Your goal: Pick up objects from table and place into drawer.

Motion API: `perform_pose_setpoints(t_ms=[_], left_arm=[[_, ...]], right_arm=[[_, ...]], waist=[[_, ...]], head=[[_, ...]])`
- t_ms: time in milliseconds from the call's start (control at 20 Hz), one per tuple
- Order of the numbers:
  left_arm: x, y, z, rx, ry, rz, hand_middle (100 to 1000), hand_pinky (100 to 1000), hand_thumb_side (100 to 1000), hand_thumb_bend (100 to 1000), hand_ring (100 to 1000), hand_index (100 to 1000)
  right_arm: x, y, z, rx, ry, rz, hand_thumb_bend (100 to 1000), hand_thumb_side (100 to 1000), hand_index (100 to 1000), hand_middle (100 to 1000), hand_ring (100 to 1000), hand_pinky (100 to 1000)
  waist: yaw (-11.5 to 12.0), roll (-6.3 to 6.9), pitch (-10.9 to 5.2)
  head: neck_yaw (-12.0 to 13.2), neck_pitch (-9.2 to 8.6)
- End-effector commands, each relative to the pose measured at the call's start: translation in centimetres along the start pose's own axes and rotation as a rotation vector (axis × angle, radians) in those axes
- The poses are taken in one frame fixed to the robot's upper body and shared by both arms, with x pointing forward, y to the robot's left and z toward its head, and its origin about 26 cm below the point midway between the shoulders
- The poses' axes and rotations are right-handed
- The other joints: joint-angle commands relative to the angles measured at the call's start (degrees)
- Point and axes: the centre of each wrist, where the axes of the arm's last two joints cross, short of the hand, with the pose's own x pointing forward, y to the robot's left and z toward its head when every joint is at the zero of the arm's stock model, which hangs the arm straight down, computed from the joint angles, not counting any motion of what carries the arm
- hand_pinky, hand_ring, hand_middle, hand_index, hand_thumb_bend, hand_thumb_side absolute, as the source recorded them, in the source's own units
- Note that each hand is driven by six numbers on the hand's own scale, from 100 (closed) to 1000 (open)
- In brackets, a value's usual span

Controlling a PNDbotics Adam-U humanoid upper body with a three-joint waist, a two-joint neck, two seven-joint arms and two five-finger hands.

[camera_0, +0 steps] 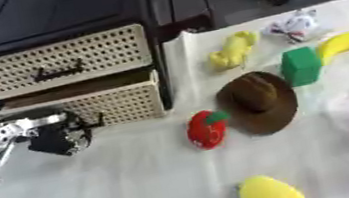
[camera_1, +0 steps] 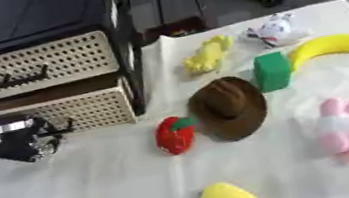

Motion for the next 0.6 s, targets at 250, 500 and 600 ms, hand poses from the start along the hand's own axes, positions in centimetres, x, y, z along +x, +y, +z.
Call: perform_pose_setpoints(t_ms=[250, 500, 600], left_arm=[[0.6, 0.6, 2.3, 0.039, -0.003, -0.079, 188, 160, 571, 100, 176, 803], [1.5, 0.0, 3.4, 0.066, -0.010, -0.112, 190, 162, 563, 100, 179, 784], [1.7, -0.2, 3.7, 0.074, -0.007, -0.118, 190, 161, 561, 100, 179, 778]], right_arm=[[0.3, -0.3, -0.8, -0.003, -0.028, 0.002, 282, 1000, 760, 594, 892, 642], [0.3, -0.3, -0.8, -0.003, -0.028, 0.002, 279, 1000, 758, 594, 892, 642], [0.3, -0.4, -0.8, -0.005, -0.029, 0.000, 276, 1000, 758, 596, 892, 643]], waist=[[0.8, -0.46, -1.46], [1.3, -0.50, -1.60], [1.4, -0.56, -1.71]], head=[[-0.4, 0.19], [-0.6, 0.11], [-0.6, 0.10]])
